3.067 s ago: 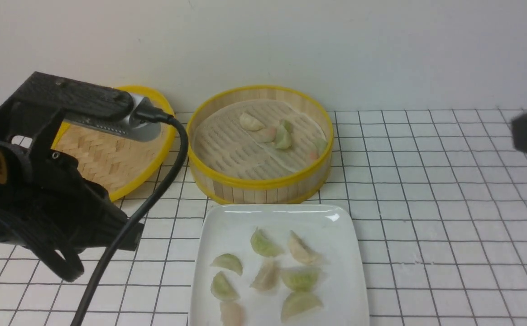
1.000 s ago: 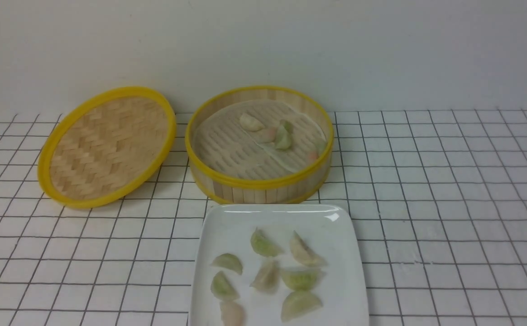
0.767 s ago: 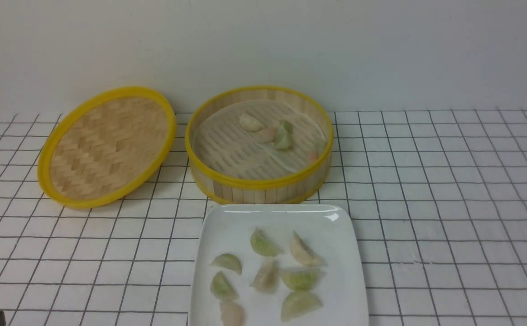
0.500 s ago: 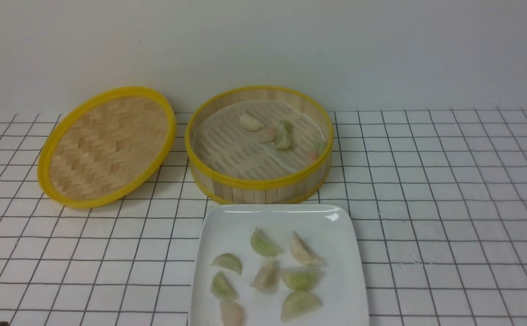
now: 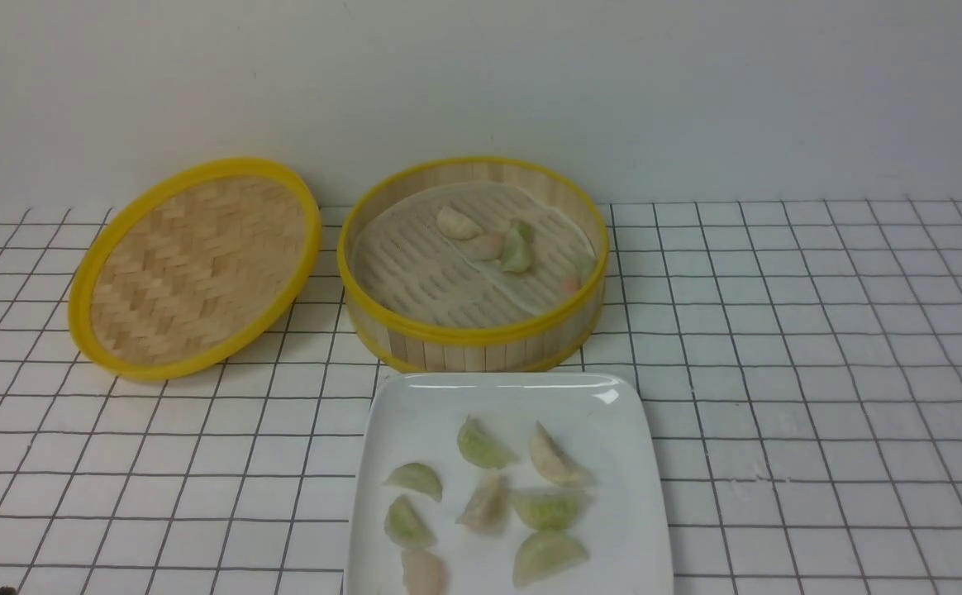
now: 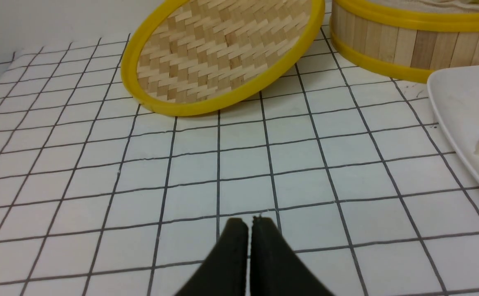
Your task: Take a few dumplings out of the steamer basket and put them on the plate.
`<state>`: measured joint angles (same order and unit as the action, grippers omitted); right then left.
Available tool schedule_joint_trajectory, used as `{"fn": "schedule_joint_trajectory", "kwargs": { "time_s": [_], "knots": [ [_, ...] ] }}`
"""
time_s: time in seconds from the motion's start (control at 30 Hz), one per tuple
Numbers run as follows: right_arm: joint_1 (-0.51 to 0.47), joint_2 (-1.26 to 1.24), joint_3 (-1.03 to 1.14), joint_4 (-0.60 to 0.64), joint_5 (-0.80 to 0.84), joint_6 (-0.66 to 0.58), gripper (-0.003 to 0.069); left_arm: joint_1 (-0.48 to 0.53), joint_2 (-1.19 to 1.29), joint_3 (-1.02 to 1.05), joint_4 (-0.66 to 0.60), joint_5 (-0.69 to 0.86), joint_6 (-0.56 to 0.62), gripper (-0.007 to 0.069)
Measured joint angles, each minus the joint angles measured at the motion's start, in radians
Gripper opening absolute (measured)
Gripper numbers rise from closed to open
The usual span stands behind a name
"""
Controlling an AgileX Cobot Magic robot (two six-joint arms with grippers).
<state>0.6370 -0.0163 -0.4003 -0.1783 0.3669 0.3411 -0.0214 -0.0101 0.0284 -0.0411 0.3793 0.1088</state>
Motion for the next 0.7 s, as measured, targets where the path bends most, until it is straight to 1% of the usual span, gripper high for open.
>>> {"fn": "schedule_joint_trajectory", "kwargs": {
  "time_s": [0.23,0.37,0.4,0.47,0.57,0.63,0.7],
  "knots": [
    [0.0,0.0,0.012,0.01,-0.012,-0.007,-0.0015,0.0,0.0,0.0,0.0,0.0,0.0,-0.0006],
    [0.0,0.0,0.047,0.106,-0.035,-0.116,-0.0015,0.0,0.0,0.0,0.0,0.0,0.0,-0.0006],
    [0.0,0.0,0.06,0.144,-0.04,-0.164,-0.0015,0.0,0.0,0.0,0.0,0.0,0.0,-0.0006],
    [0.0,0.0,0.074,0.178,-0.043,-0.203,-0.0015,0.0,0.0,0.0,0.0,0.0,0.0,-0.0006],
    [0.0,0.0,0.098,0.194,-0.049,-0.224,-0.0015,0.0,0.0,0.0,0.0,0.0,0.0,-0.0006],
    [-0.013,0.0,0.123,0.192,-0.051,-0.229,-0.0015,0.0,0.0,0.0,0.0,0.0,0.0,-0.0006],
    [-0.073,0.0,0.154,0.178,-0.051,-0.232,-0.0015,0.0,0.0,0.0,-0.001,0.0,0.0,-0.0006]
  ]
}}
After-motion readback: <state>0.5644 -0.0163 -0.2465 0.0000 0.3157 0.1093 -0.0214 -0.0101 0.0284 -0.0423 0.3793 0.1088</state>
